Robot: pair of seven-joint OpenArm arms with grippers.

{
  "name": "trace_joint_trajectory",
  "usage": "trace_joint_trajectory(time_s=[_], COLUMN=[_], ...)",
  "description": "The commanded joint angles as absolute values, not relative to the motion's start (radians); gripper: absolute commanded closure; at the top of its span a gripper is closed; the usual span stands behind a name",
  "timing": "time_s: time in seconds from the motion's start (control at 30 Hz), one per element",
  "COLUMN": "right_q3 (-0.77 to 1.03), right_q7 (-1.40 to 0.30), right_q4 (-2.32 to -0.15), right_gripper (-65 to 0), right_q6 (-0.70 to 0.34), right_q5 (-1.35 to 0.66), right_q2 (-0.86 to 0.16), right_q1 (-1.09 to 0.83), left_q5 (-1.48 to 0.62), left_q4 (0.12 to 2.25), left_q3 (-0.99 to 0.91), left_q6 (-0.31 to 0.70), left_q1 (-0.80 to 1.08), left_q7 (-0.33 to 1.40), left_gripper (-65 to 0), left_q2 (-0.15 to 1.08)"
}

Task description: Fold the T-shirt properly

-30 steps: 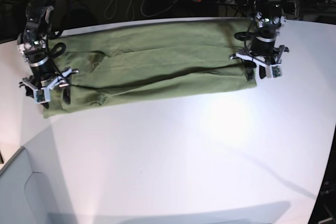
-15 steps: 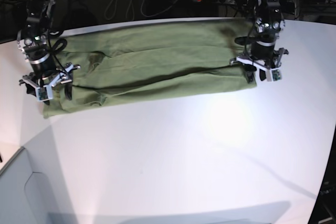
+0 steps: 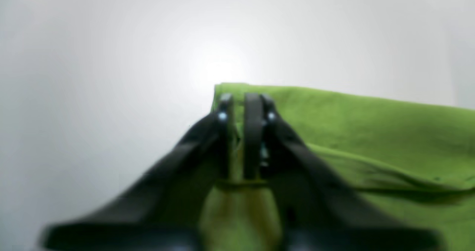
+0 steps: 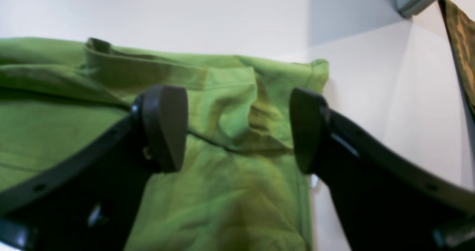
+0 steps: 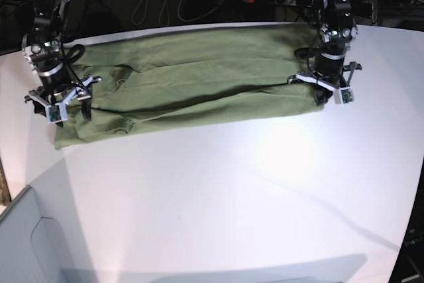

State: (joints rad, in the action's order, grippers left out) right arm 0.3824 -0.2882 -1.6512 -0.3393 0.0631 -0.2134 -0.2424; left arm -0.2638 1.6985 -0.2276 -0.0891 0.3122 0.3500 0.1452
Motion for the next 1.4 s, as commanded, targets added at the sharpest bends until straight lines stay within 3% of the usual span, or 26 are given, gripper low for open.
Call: trace_joint_trajectory(time_s=[0.0, 0.43, 0.73, 0.97, 1.27, 1.37], right_q3=[0.389, 0.383, 0.294, 0.294, 0.297, 0.297], right_q7=[-0.262, -0.269, -0.532, -0.572, -0.562, -0.559], right_q4=[-1.682, -1.817, -1.862, -1.804, -1.629, -1.578], right_gripper=[-41.7, -42.0, -42.1, -46.0, -47.4, -47.2], right_q6=[-0.351, -0.351, -0.351, -0.351, -0.351, -0.351], right_q5=[0.053, 0.053, 0.053, 0.053, 0.053, 0.053], right_q2=[-0.226, -0.2, -0.214, -0.225, -0.248, -0.248], right_q1=[-0.239, -0.282, -0.186, -0.102, -0.027, -0.004], left_q5=[-0.265, -0.265, -0.265, -0.263, -0.263, -0.263], left_q4=[1.715, 1.81, 1.83, 1.83, 1.83, 1.83], left_q3=[-0.232, -0.236, -0.236, -0.236, -0.236, -0.236], left_q6=[-0.085, -0.085, -0.085, -0.085, -0.088, -0.088], left_q1=[0.311, 0.387, 0.415, 0.412, 0.407, 0.407], left_q7=[0.331, 0.328, 0.328, 0.334, 0.335, 0.332], left_gripper=[0.0, 0.0, 0.0, 0.0, -32.9, -37.6], left_q2=[0.153, 0.145, 0.143, 0.151, 0.15, 0.15])
